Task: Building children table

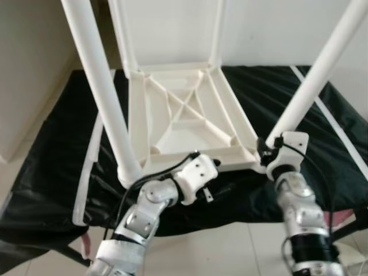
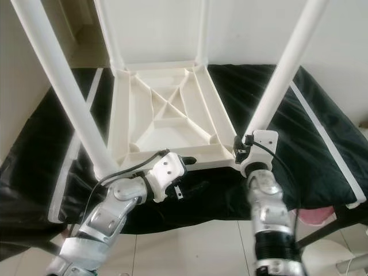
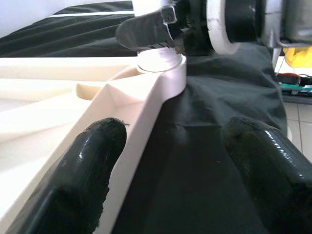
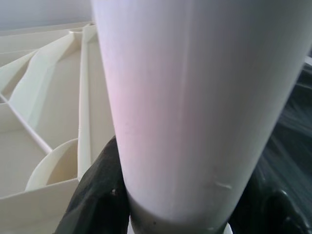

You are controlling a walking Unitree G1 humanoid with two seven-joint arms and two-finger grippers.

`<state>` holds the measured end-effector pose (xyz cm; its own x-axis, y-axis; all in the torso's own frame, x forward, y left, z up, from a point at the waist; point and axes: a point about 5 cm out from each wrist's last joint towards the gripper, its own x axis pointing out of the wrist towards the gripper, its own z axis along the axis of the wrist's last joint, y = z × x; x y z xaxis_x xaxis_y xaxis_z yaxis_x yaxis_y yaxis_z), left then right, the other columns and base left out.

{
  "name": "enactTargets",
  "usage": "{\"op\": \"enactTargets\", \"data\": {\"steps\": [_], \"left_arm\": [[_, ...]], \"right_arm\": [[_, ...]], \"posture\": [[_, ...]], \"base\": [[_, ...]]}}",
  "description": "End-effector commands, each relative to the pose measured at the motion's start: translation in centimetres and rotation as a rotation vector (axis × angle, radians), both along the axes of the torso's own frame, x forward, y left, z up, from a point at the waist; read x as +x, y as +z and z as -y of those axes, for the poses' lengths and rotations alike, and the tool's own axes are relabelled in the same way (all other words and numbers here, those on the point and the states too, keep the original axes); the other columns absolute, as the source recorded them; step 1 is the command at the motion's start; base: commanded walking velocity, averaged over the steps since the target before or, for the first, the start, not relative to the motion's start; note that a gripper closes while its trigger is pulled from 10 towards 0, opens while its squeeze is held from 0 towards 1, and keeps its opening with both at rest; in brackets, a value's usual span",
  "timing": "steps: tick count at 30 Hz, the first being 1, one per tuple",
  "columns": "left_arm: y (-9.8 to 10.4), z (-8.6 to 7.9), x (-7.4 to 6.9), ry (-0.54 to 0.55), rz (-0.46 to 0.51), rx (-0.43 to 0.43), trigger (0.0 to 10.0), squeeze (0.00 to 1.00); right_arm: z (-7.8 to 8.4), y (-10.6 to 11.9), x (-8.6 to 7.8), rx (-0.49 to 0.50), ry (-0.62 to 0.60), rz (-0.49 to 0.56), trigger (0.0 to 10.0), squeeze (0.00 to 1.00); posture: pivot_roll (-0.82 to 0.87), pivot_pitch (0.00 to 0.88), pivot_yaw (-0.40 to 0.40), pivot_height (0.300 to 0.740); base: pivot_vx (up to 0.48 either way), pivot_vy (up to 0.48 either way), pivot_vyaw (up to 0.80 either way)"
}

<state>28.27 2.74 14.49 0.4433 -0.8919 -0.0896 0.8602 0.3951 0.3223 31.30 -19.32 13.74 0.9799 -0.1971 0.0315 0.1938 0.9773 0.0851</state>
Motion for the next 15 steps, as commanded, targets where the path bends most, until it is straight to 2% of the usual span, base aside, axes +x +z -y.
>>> {"op": "enactTargets", "data": {"steps": [1,3,5,11,12,13,14,15], "left_arm": [[0.2,-0.2,1.0,0.145,0.032,-0.019,10.0,0.0],[0.4,-0.2,1.3,0.156,0.051,-0.009,10.0,0.0],[0.5,-0.1,1.4,0.155,0.059,-0.009,10.0,0.0],[0.9,0.2,1.3,0.149,0.057,-0.035,10.0,0.0],[0.9,0.2,1.2,0.143,0.053,-0.038,10.0,0.0],[0.9,0.2,1.1,0.139,0.051,-0.039,10.0,0.0],[0.9,0.1,1.1,0.139,0.051,-0.041,10.0,0.0],[0.9,0.0,1.1,0.14,0.048,-0.047,10.0,0.0]], "right_arm": [[-0.2,-2.2,-0.8,0.081,-0.102,-0.089,10.0,0.0],[-2.0,-2.4,-1.0,0.163,-0.106,-0.095,10.0,0.0],[-2.6,-2.4,-1.0,0.186,-0.09,-0.096,10.0,0.0],[-3.0,-1.1,-1.0,0.157,-0.043,-0.038,10.0,0.0],[-3.2,-0.7,-1.0,0.158,-0.016,-0.004,10.0,0.69],[-3.3,-0.4,-1.1,0.162,0.002,0.017,10.0,0.69],[-3.3,-0.1,-1.2,0.157,0.012,0.039,10.0,1.0],[-3.2,0.1,-1.3,0.159,0.024,0.056,10.0,1.0]], "posture": [[-0.1,0.081,-0.008,0.74],[-0.09,0.087,-0.002,0.74],[-0.09,0.087,-0.002,0.74],[-0.09,0.089,0.005,0.74],[-0.09,0.089,0.006,0.74],[-0.09,0.089,0.006,0.74],[-0.09,0.09,0.006,0.74],[-0.08,0.091,0.004,0.74]], "base": [[0.0,0.0,0.0],[0.0,0.0,0.0],[0.0,0.0,0.0],[0.0,0.0,0.0],[0.0,0.0,0.0],[0.0,0.0,0.0],[0.0,0.0,0.0],[0.0,0.0,0.0]]}}
